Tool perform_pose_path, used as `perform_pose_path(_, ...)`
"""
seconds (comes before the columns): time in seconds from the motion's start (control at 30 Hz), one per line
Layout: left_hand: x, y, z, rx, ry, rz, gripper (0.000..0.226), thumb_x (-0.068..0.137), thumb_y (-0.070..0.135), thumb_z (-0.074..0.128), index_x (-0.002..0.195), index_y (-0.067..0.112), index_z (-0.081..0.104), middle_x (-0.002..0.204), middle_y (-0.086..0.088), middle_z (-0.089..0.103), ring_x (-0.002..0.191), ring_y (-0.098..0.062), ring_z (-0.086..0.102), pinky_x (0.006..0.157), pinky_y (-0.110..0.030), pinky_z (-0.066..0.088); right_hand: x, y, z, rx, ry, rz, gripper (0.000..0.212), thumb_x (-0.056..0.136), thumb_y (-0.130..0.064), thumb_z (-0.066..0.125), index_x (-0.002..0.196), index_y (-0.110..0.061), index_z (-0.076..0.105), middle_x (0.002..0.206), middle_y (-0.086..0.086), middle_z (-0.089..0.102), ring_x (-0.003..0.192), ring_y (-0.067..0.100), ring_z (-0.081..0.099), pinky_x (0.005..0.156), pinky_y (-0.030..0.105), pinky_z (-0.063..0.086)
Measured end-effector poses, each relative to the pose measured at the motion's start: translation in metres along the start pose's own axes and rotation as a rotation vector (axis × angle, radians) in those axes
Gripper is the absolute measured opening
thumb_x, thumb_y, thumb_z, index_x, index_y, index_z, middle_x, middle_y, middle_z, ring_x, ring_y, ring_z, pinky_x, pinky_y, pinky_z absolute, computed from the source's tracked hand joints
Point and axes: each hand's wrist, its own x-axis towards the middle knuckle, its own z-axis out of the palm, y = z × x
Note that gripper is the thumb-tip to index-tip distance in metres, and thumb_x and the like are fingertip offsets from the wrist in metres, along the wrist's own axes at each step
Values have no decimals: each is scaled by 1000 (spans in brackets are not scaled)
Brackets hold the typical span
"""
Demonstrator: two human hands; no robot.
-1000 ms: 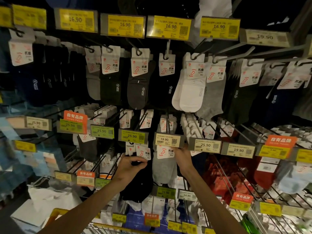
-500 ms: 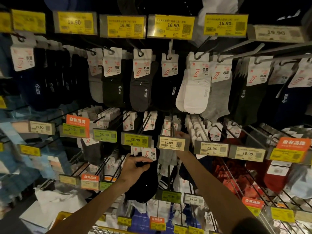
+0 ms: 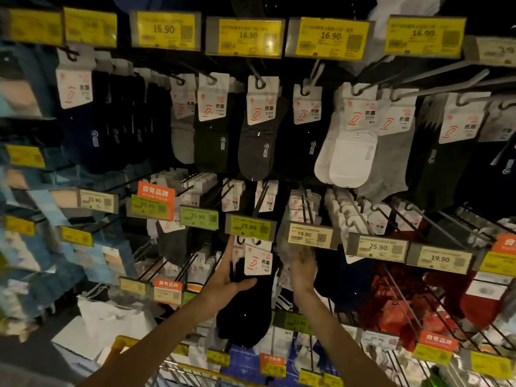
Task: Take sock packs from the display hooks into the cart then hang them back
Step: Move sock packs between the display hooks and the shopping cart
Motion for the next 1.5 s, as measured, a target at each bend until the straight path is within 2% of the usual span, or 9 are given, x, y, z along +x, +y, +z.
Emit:
perform_pose_path(0.13, -9, -13, -7, 4, 40, 50, 106, 72, 5, 84, 152, 41, 24, 149, 21, 40, 134, 5, 41, 105, -24, 45, -44, 14, 3, 91, -265, 120, 10, 96, -32, 57, 97, -24, 63, 98, -3, 71, 90, 12, 67, 88, 36, 54)
perform_pose_path(0.2, -13, -16, -6, 4, 98, 51, 89, 72, 3, 84, 142, 36, 42, 136, 21, 48, 117, 15, 52, 91, -17, 51, -49, 17, 6, 40, -346, 82, 27, 87, -39, 67, 107, -22, 64, 101, -3, 73, 89, 8, 69, 81, 30, 57)
perform_pose_path(0.33, -20, -22, -13, 94, 102, 91, 69, 70, 13, 88, 129, 33, 58, 132, 20, 56, 123, -2, 54, 98, -26, 49, -53, 12, 14, 27, -347, 30, 19, 85, -15, 73, 96, -24, 61, 92, -10, 71, 82, -3, 68, 65, 12, 50)
perform_pose_path(0.43, -23, -20, -18, 88, 107, 73, 62, 69, 14, 89, 123, 30, 63, 130, 16, 60, 122, -3, 55, 101, -28, 48, -59, 6, 17, 59, -356, 73, 20, 83, -12, 75, 92, -24, 63, 92, -7, 72, 77, 1, 69, 69, 19, 54)
perform_pose_path(0.63, -26, -18, -35, -17, 149, 41, 43, 71, 7, 84, 112, 12, 72, 115, 4, 72, 114, -12, 64, 87, -21, 54, -63, 6, 23, 150, -309, 113, 35, 79, -5, 77, 107, -9, 57, 106, 12, 71, 97, 26, 70, 86, 47, 56)
perform_pose_path(0.83, -34, -5, -41, -76, 178, 21, 32, 74, -2, 81, 104, 0, 70, 103, 2, 75, 96, -7, 70, 72, -16, 55, -72, -2, 29, 212, -291, 10, 34, 80, 2, 73, 109, -10, 60, 105, 6, 73, 92, 21, 71, 71, 35, 57)
perform_pose_path(1.03, -30, 9, -41, -90, 228, 39, 29, 71, 7, 85, 97, 3, 72, 103, -2, 74, 98, -17, 71, 77, -24, 58, -74, -18, 34, 262, -295, -133, 32, 85, 0, 68, 115, -6, 58, 109, 6, 72, 98, 21, 70, 76, 34, 57)
perform_pose_path(1.3, -18, 27, -38, -88, 276, 53, 24, 72, 6, 85, 92, 3, 71, 87, 4, 76, 84, -13, 73, 64, -18, 55, -63, -29, 43, 242, -295, -182, 38, 88, -11, 69, 124, -16, 57, 113, 2, 71, 104, 20, 68, 86, 41, 57)
perform_pose_path(1.5, -9, 26, -36, -84, 308, 35, 23, 74, 9, 84, 94, 4, 72, 92, -1, 76, 88, -16, 73, 70, -22, 58, -50, -28, 49, 189, -241, -193, 29, 90, -10, 66, 118, -16, 61, 106, -2, 72, 99, 12, 69, 77, 27, 55)
